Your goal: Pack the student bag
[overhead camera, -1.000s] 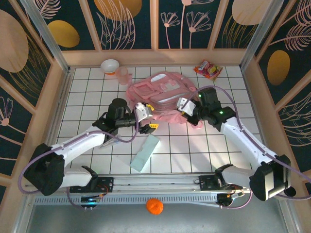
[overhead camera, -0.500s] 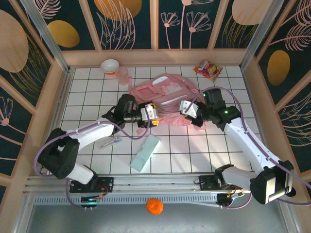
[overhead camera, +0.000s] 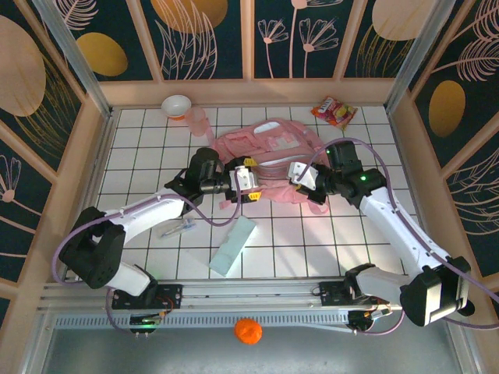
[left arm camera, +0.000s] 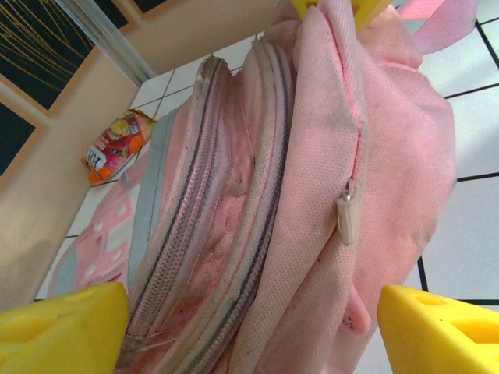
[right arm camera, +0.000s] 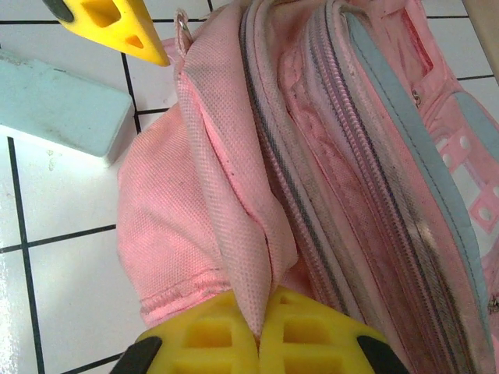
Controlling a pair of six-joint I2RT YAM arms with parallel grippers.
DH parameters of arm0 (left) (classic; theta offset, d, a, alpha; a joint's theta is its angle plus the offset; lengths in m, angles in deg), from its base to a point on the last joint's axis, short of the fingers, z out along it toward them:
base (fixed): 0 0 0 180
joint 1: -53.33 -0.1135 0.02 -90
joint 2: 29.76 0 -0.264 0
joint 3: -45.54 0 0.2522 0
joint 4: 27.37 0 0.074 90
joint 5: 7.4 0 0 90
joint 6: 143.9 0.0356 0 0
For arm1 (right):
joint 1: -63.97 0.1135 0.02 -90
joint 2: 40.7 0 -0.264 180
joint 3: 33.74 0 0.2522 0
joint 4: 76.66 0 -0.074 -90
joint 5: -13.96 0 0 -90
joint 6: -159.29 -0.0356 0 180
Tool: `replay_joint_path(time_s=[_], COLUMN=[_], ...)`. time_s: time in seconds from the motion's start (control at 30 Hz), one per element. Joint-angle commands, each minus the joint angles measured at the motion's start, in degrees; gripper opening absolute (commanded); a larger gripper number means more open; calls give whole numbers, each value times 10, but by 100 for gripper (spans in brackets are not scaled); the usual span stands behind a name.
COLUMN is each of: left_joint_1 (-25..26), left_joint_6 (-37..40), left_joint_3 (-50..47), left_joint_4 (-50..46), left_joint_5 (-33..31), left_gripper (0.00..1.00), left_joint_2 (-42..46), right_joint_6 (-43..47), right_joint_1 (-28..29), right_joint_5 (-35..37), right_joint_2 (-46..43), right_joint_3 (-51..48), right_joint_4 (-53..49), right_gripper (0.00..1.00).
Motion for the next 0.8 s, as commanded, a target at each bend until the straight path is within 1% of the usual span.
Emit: replay_joint_path(time_s=[0.0,0.07,0.1,0.17,0.23,0.27,0.33,0.37,0.43,0.5,0.6,0.67,0.7,0.77], left_joint_1=[0,0,0,0,1,0,0,0,0,1,1,1,1,1], left_joint_6=[36,42,45,44,35,20,-51,-78,-138,-204,-315,-379,-410,-454], left_joint_3=[24,37,48,70,83,79,50,33,9,-5,-26,-36,-39,-40], left_joint_4=[-11,-18,-26,-51,-72,-68,-7,19,62,95,163,204,222,243], left_joint_5=[3,15,24,52,95,106,103,102,110,128,124,117,112,108], left_gripper=[82,79,73,56,37,29,5,0,0,0,0,0,0,0], left_joint_2=[-14,-29,-39,-53,-58,-55,-42,-36,-28,-26,-25,-27,-29,-36], right_joint_6=[11,12,11,-4,-29,-43,-83,-102,-142,-177,-264,-355,-402,-474], right_joint_1=[0,0,0,-10,-39,-52,-77,-83,-91,-93,-93,-91,-91,-89], right_joint_5=[-60,-65,-65,-64,-79,-91,-110,-112,-111,-109,-84,-39,-21,0], right_joint_2=[-6,-5,-5,-7,-16,-23,-44,-53,-75,-92,-112,-125,-132,-139], right_joint_3=[29,30,30,24,10,1,-31,-49,-84,-113,-131,-128,-123,-108], right_joint_4=[16,16,17,34,62,78,129,152,191,210,225,225,220,192], right_gripper=[0,0,0,0,0,0,0,1,6,16,42,53,56,59])
